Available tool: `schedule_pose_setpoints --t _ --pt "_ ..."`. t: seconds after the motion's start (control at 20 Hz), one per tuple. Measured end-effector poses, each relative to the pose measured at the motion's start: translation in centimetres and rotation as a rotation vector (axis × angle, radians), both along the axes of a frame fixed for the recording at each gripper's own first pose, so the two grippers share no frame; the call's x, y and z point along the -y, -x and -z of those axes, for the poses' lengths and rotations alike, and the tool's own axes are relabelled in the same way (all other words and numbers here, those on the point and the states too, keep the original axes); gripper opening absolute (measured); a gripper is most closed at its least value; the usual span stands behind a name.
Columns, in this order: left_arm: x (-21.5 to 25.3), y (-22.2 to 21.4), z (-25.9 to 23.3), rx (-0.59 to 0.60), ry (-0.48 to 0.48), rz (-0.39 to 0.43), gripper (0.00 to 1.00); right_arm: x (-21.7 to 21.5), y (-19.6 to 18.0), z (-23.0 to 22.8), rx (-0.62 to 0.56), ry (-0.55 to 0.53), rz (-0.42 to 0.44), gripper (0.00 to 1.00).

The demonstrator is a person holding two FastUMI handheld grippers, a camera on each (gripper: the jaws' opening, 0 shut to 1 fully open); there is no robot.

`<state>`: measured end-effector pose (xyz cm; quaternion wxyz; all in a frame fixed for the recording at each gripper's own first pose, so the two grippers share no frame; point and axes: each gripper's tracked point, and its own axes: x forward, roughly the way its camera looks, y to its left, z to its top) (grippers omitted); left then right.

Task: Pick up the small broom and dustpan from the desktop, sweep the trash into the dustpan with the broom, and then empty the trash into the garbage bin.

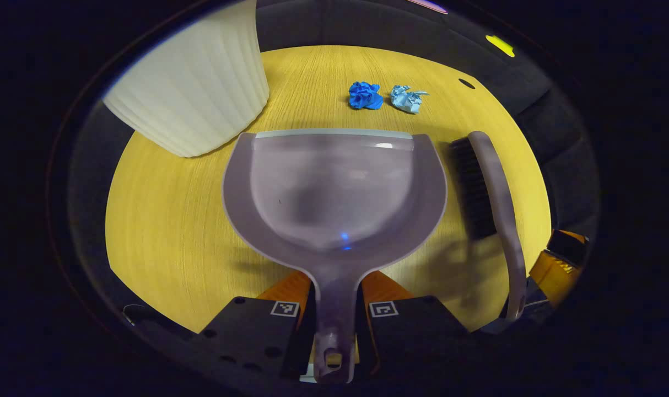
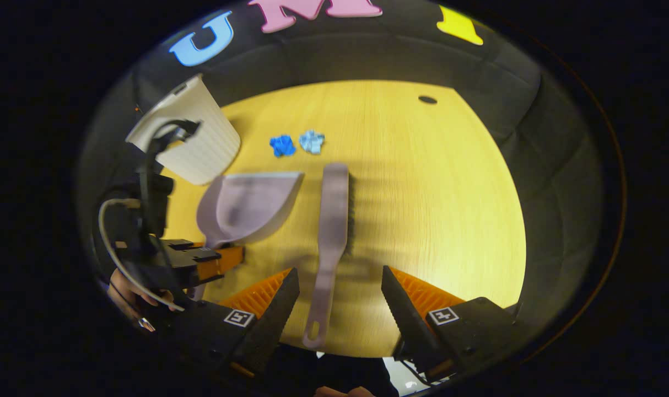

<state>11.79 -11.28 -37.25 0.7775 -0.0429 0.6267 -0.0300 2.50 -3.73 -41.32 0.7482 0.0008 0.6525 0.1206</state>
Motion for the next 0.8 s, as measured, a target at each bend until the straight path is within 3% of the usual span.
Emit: schedule_pose_setpoints --t 0.2,0.35,0.4,0.45,0.6,0.65,0.7,0.75,0.8 --pt "-0.3 1.3 0.1 0.016 0.020 -0.041 0.30 -1.4 1.7 2.5 -0.130 0.054 -0.103 0.99" --pt "-0.4 1.2 0.0 0.046 0.023 -0.039 0.30 -1.5 1.9 3.8 -0.188 0.105 -0.125 0.97" --pt "-0.4 1.3 0.1 0.049 0.026 -0.043 0.30 -1.7 2.2 3.7 -0.220 0.101 -0.107 0.89" --pt "-0.4 1.2 0.1 0.056 0.027 -0.048 0.31 -1.9 2.2 3.9 -0.239 0.107 -0.089 0.89" --pt "-0.4 0.9 0.1 0.056 0.026 -0.075 0.31 -1.4 1.1 5.3 -0.223 0.153 -0.069 0.79" --pt "-0.4 0.9 0.1 0.057 0.024 -0.070 0.29 -1.5 0.9 5.9 -0.226 0.154 -0.068 0.69" --pt "-0.5 0.9 0.2 0.058 0.025 -0.065 0.29 -1.0 1.1 6.0 -0.259 0.169 -0.065 0.66" --pt "-0.5 0.9 0.1 0.057 0.027 -0.061 0.30 -1.2 0.8 5.9 -0.248 0.163 -0.041 0.46" --pt "-0.5 0.9 0.1 0.057 0.028 -0.057 0.30 -1.4 0.2 6.3 -0.233 0.159 -0.032 0.49"
